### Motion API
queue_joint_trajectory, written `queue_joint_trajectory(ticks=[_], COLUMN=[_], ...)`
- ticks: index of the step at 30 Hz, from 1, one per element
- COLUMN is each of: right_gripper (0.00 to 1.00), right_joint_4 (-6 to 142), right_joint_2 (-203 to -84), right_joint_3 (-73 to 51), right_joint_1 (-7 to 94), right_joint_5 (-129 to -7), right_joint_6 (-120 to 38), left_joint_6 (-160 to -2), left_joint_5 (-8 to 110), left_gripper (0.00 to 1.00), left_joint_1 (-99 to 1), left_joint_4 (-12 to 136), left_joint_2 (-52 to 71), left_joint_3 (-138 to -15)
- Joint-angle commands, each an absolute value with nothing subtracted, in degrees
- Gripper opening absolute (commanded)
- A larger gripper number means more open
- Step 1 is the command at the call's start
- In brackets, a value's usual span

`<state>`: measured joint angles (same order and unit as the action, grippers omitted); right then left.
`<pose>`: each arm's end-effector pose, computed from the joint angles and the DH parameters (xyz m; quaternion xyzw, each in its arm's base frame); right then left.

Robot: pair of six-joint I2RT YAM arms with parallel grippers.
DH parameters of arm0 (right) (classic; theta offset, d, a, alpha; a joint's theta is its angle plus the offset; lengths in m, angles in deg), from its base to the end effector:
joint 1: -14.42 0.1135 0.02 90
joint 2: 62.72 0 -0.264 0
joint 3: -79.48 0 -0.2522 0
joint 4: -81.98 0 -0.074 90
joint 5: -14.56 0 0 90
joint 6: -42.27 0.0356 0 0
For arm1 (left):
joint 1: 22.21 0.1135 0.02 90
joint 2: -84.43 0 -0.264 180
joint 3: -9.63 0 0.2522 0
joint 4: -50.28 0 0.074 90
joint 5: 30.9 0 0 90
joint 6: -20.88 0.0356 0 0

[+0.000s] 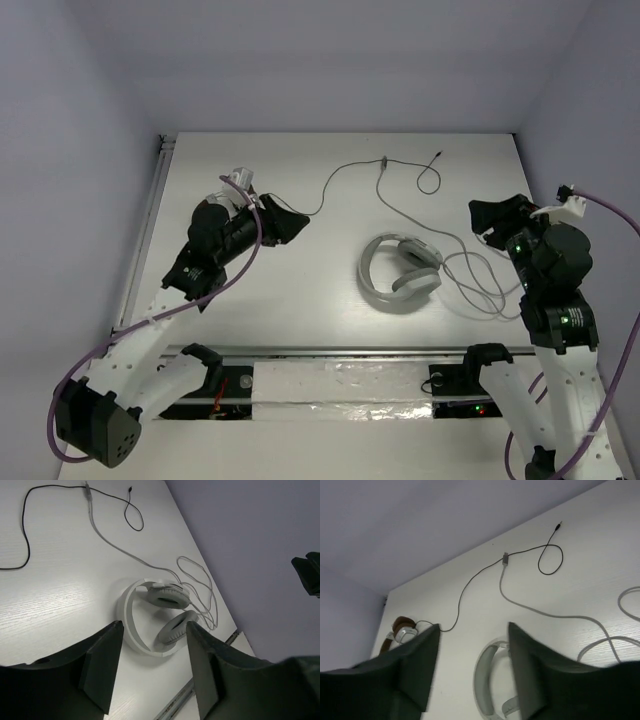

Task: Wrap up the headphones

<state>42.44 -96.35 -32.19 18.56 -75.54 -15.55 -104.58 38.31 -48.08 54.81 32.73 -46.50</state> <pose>0.1164 0.0084 0.3940 0.1790 0.7143 0.2103 0.6431 0.1880 -0.1052 0.3400 0.0688 0.7043 -0.4642 0.5326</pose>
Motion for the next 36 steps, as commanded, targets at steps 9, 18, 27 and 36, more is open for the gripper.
queue_joint_trajectory(ticks=[9, 18, 27, 36], right_gripper=[0.27, 0.05, 0.49, 0.5], right_joint_4=[43.0, 44.1, 45.2, 45.7], right_joint_2=[-100.1, -100.9, -100.3, -99.5], right_joint_3=[-28.0, -29.5, -33.2, -34.6], right_joint_1=[18.5, 18.5, 18.5, 18.5], right_joint_5=[-60.9, -61.0, -58.9, -55.2], right_joint_6=[-16.3, -16.4, -16.0, -15.5], left_joint_6=[-108.3, -102.1, -100.2, -101.5], left_joint_5=[42.8, 69.8, 80.8, 83.7], left_gripper=[0.0, 0.0, 0.48, 0.52], left_joint_1=[-55.7, -72.7, -80.5, -82.7], left_joint_4=[45.9, 58.3, 65.3, 71.0], left_joint_2=[24.1, 9.7, -4.7, -16.1], left_joint_3=[-46.2, -56.8, -66.6, -73.0])
